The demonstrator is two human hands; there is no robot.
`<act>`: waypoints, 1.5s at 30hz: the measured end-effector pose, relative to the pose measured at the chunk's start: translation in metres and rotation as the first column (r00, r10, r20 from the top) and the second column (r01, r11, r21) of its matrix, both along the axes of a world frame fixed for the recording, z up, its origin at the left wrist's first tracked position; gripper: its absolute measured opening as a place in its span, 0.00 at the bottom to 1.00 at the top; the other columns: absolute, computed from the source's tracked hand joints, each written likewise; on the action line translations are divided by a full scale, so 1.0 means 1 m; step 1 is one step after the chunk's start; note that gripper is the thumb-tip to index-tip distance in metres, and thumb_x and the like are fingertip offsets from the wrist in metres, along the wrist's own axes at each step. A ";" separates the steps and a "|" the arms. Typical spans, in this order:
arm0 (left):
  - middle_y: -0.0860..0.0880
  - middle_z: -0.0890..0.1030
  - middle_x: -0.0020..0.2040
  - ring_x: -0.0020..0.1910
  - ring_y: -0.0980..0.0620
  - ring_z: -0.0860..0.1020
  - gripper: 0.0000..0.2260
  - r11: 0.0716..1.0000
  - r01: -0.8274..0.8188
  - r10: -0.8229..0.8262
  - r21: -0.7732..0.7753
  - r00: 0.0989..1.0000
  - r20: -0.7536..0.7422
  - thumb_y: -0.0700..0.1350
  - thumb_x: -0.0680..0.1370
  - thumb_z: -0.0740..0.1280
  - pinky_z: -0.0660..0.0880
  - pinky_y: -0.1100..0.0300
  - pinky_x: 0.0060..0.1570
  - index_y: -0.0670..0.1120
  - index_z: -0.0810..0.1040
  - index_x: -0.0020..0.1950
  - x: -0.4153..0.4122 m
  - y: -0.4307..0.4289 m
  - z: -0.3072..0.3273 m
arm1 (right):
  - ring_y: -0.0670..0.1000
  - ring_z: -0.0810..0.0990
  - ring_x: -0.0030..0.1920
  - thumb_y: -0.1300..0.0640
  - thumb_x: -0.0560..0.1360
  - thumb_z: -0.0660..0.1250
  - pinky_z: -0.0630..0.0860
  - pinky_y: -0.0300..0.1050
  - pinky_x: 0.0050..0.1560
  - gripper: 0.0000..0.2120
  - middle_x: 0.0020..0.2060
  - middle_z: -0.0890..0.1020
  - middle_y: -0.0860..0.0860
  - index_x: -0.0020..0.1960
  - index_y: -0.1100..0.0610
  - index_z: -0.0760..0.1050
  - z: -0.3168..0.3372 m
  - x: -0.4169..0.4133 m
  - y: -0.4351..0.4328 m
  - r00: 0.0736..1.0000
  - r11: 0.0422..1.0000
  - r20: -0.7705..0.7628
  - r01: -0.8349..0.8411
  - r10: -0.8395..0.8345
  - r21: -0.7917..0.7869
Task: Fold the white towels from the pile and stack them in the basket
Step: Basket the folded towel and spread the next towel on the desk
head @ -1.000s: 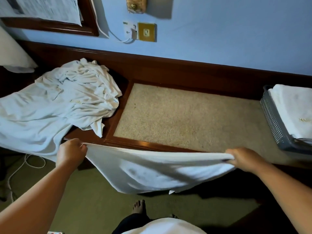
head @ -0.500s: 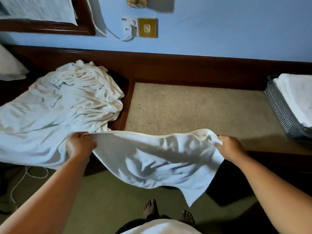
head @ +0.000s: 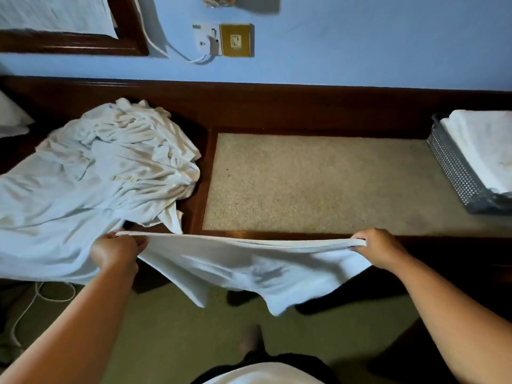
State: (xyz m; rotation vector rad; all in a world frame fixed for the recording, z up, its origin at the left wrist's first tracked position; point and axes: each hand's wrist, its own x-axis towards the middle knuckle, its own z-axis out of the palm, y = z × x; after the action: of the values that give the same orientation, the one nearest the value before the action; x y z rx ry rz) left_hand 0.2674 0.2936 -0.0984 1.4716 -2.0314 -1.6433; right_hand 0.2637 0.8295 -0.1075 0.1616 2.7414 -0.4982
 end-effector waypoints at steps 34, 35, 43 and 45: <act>0.47 0.82 0.47 0.41 0.43 0.82 0.17 0.382 0.846 -0.853 -0.371 0.167 -0.495 0.42 0.81 0.68 0.81 0.43 0.38 0.55 0.72 0.68 0.127 0.325 0.121 | 0.47 0.82 0.40 0.50 0.83 0.62 0.76 0.40 0.38 0.03 0.40 0.82 0.51 0.54 0.49 0.73 0.110 0.133 -0.023 0.945 0.635 -0.325 -0.236 -0.026 -0.736; 0.50 0.82 0.48 0.42 0.47 0.83 0.15 0.312 0.845 -0.902 -0.434 0.120 -0.415 0.42 0.81 0.68 0.81 0.45 0.38 0.55 0.74 0.65 0.125 0.326 0.126 | 0.48 0.82 0.39 0.50 0.82 0.63 0.76 0.39 0.38 0.05 0.41 0.82 0.51 0.57 0.49 0.71 0.113 0.135 -0.018 0.937 0.620 -0.347 -0.251 -0.038 -0.744; 0.56 0.81 0.42 0.39 0.55 0.81 0.06 0.140 0.678 -0.990 -0.722 0.096 -0.102 0.49 0.74 0.77 0.80 0.52 0.37 0.52 0.81 0.46 0.113 0.326 0.156 | 0.41 0.73 0.32 0.49 0.80 0.66 0.68 0.37 0.32 0.06 0.32 0.74 0.44 0.50 0.47 0.69 0.119 0.140 -0.006 0.902 0.612 -0.429 -0.307 -0.057 -0.729; 0.56 0.81 0.40 0.37 0.54 0.80 0.06 0.130 0.633 -0.991 -0.763 0.093 -0.092 0.48 0.73 0.78 0.78 0.53 0.35 0.51 0.81 0.44 0.112 0.327 0.163 | 0.41 0.72 0.33 0.46 0.78 0.69 0.69 0.37 0.33 0.10 0.33 0.74 0.46 0.46 0.49 0.70 0.118 0.138 -0.005 0.911 0.605 -0.411 -0.308 -0.034 -0.734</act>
State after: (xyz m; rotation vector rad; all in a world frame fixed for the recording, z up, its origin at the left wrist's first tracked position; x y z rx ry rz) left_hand 0.3795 0.6207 0.0645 -0.7821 -2.6545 -1.1334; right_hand 0.4021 0.8246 0.0104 -0.4291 2.5332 -1.8011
